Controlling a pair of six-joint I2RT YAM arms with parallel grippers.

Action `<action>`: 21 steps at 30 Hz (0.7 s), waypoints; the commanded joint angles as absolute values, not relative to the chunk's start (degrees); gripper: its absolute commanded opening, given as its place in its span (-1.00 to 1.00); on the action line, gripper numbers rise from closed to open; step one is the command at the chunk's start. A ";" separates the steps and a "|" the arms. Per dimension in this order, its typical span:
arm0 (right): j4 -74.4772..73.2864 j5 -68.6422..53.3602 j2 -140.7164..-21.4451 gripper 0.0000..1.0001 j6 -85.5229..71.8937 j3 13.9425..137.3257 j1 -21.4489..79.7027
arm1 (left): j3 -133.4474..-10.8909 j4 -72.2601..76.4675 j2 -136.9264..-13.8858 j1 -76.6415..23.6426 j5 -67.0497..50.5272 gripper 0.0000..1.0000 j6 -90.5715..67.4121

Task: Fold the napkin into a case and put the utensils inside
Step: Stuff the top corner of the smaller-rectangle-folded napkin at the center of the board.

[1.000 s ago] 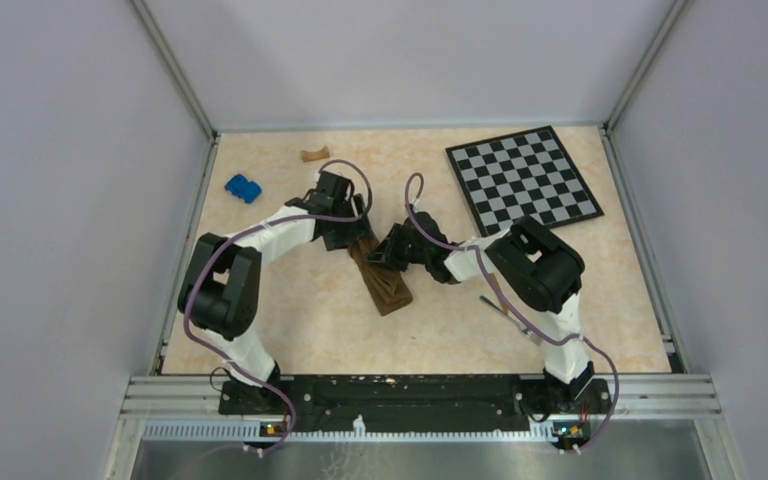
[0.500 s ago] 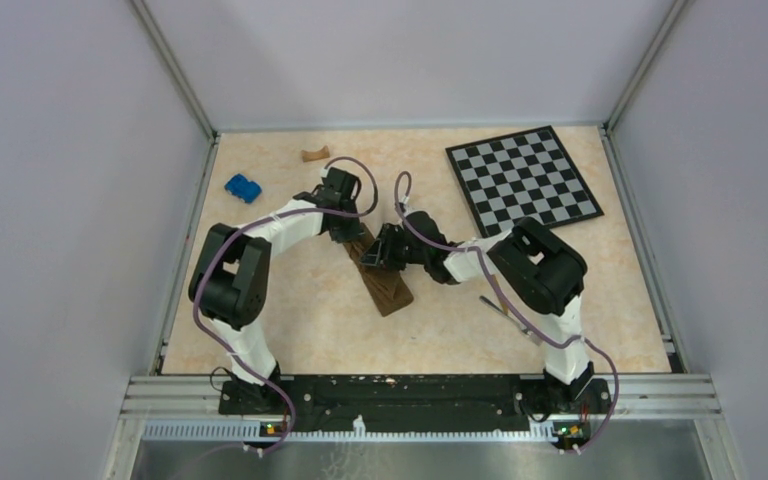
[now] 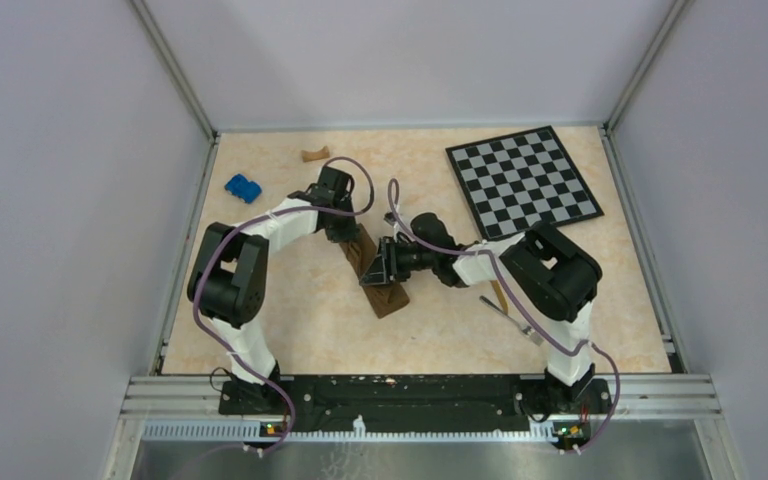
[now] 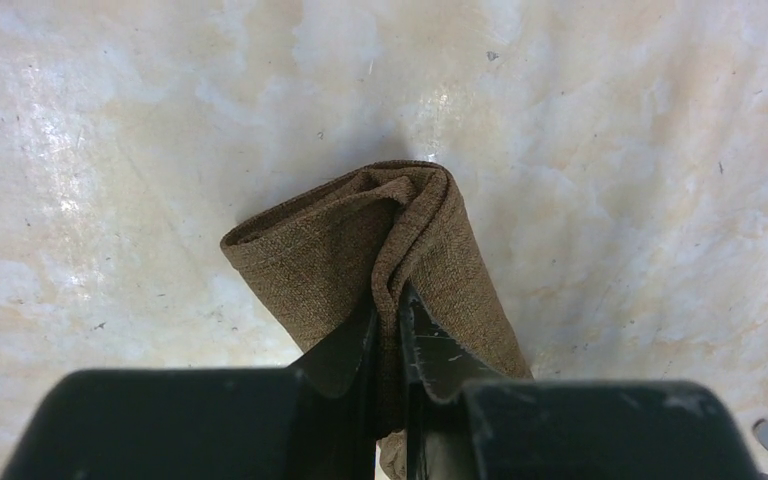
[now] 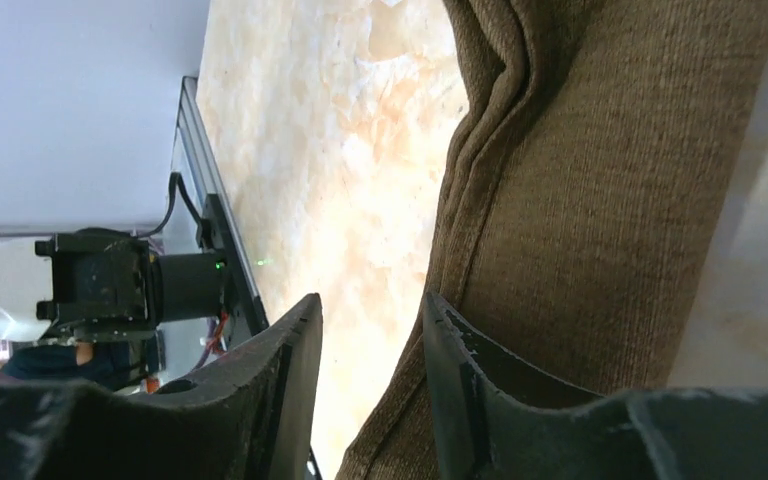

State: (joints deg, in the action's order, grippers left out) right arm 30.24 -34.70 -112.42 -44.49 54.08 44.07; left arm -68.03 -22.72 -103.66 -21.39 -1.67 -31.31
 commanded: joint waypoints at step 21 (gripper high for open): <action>18.67 -29.35 -102.36 -0.41 -28.85 48.00 45.44 | -64.37 -14.73 -103.17 -16.96 -12.15 -0.90 -28.39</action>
State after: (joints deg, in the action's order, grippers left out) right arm 22.61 -31.44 -101.82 -33.43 45.50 44.62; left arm -65.80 -18.61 -104.64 -17.34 -10.74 -29.08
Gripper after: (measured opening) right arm 0.290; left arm 0.109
